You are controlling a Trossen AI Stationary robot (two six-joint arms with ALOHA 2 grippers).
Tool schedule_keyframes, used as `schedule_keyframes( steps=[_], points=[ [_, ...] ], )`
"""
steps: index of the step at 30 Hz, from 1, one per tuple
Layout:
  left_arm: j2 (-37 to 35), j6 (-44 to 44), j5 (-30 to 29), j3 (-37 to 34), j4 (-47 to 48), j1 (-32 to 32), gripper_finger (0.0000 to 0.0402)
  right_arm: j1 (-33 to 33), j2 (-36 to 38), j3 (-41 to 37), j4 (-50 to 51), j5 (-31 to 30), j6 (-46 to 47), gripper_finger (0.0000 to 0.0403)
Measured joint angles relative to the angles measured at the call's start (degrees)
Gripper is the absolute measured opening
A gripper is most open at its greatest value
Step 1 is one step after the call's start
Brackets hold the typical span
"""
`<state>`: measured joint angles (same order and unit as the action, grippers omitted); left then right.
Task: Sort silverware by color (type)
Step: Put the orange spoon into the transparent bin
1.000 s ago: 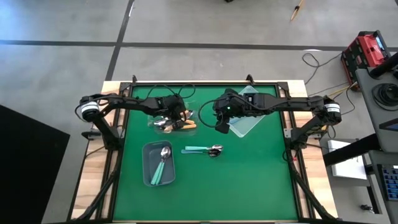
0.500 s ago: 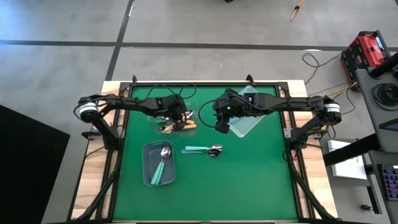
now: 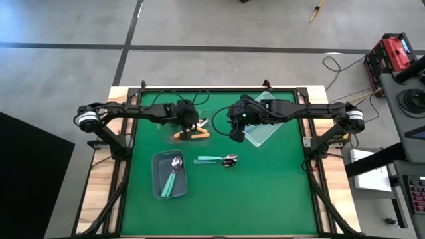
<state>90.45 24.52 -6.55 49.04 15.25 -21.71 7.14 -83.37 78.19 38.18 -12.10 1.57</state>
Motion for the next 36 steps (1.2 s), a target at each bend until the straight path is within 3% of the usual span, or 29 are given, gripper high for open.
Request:
schedule_keyframes(
  steps=[5, 13, 36],
  points=[
    [0.0, -5.3, 0.0, 0.0, 1.4, 0.0, 0.0028, 0.0, 0.0, 0.0, 0.0, 0.0, 0.4, 0.0130],
    [-2.1, -9.0, 1.6, 0.0, 4.9, 0.7, 0.0015, 0.0, 0.0, 0.0, -0.2, 0.0, 0.1, 0.0130],
    [-5.0, -1.0, 1.1, 0.0, 1.3, 1.6, 0.0021, 0.0, -1.0, 0.0, -3.2, 0.0, -1.3, 0.0130]
  ],
)
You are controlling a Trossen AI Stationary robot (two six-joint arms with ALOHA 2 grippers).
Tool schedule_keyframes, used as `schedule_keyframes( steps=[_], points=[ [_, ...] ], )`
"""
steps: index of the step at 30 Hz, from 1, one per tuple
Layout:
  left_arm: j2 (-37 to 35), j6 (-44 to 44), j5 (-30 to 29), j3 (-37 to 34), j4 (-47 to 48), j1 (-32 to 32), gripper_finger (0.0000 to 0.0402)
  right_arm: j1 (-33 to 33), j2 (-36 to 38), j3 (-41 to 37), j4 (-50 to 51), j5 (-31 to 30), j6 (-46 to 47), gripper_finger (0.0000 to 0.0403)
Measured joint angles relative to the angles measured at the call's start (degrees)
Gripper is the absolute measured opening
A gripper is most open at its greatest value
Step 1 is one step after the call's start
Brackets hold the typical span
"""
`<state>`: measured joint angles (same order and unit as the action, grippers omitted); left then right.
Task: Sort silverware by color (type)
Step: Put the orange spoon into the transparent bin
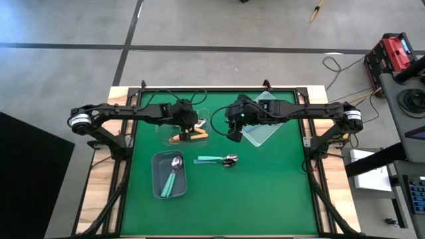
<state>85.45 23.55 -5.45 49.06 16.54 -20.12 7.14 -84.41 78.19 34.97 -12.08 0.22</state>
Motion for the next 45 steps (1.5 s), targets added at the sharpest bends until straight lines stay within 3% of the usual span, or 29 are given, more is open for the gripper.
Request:
schedule_keyframes(
  steps=[9, 45],
  points=[
    [2.2, 2.4, -6.0, 0.0, -0.5, -0.1, 0.0022, 0.0, -1.3, 0.0, 0.2, 0.0, -0.3, 0.0130],
    [3.9, -0.6, -6.2, 0.0, -1.5, -0.1, 0.0023, 0.0, -1.3, 0.0, 0.3, 0.0, -0.2, 0.0130]
  ],
)
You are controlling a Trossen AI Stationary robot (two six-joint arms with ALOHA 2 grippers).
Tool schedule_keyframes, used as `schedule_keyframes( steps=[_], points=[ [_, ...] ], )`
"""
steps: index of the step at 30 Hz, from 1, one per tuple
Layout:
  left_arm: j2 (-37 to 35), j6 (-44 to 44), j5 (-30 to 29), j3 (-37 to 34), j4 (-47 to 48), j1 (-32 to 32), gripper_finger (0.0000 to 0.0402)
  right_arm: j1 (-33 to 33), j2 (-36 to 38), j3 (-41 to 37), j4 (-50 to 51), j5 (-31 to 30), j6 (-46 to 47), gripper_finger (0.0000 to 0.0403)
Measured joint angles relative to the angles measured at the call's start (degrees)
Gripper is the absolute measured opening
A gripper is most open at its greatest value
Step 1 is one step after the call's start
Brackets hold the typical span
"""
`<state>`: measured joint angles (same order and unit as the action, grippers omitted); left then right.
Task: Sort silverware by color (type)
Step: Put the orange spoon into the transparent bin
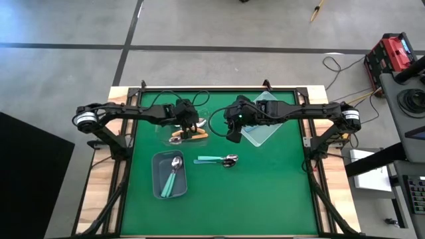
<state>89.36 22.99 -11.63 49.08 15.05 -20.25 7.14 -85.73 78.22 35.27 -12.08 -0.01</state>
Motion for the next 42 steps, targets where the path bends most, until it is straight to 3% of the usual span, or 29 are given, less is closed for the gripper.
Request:
schedule_keyframes(
  steps=[28, 42],
  points=[
    [0.0, -1.6, 0.0, 0.0, 0.0, 0.0, 0.0025, 0.0, 0.0, 0.0, 0.0, 0.0, 0.0, 0.0130],
    [-0.8, -4.2, -2.9, 0.0, 0.0, 0.1, 0.0126, 0.0, 0.0, 0.0, 0.0, 0.0, 0.5, 0.0130]
  ],
)
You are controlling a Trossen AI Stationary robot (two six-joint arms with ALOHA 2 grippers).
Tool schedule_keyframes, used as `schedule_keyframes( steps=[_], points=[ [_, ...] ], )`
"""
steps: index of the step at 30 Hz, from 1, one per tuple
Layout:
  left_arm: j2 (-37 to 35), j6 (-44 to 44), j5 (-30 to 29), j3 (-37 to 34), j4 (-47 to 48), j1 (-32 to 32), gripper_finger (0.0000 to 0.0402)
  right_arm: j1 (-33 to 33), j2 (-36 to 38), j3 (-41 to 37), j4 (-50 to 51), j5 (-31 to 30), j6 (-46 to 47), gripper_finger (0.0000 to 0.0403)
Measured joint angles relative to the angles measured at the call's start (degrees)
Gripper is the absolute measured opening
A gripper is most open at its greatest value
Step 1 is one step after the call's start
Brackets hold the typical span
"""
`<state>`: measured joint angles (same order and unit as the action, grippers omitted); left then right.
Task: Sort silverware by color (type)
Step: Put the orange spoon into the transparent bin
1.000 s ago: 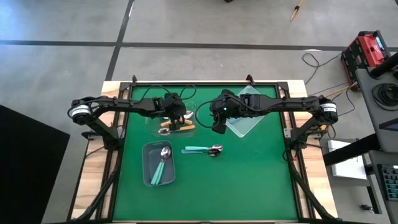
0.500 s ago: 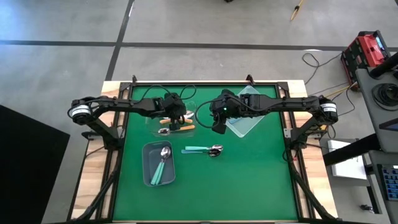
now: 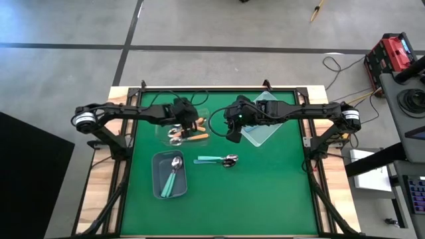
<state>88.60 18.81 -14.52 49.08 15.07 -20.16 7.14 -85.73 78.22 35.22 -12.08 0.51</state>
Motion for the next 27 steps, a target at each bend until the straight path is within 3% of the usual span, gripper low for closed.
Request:
schedule_keyframes(
  steps=[9, 15, 18, 27],
  points=[
    [-8.8, -3.2, 0.5, 0.0, 3.6, 1.1, 0.0127, 0.0, 0.0, 0.0, 0.0, 0.1, 3.0, 0.0130],
    [-14.7, -8.4, 13.9, -0.8, 9.1, 1.3, 0.0118, 0.0, 0.0, 0.0, 0.0, 0.2, 4.0, 0.0130],
    [-15.7, -11.3, 17.0, -2.4, 9.0, 1.8, 0.0112, 0.0, 0.0, 0.0, -0.2, 0.2, 4.0, 0.0130],
    [-12.9, -18.1, 11.3, -5.0, 8.2, 1.9, 0.0098, -0.2, 0.0, 0.0, -1.0, 0.2, 4.0, 0.0130]
  ],
)
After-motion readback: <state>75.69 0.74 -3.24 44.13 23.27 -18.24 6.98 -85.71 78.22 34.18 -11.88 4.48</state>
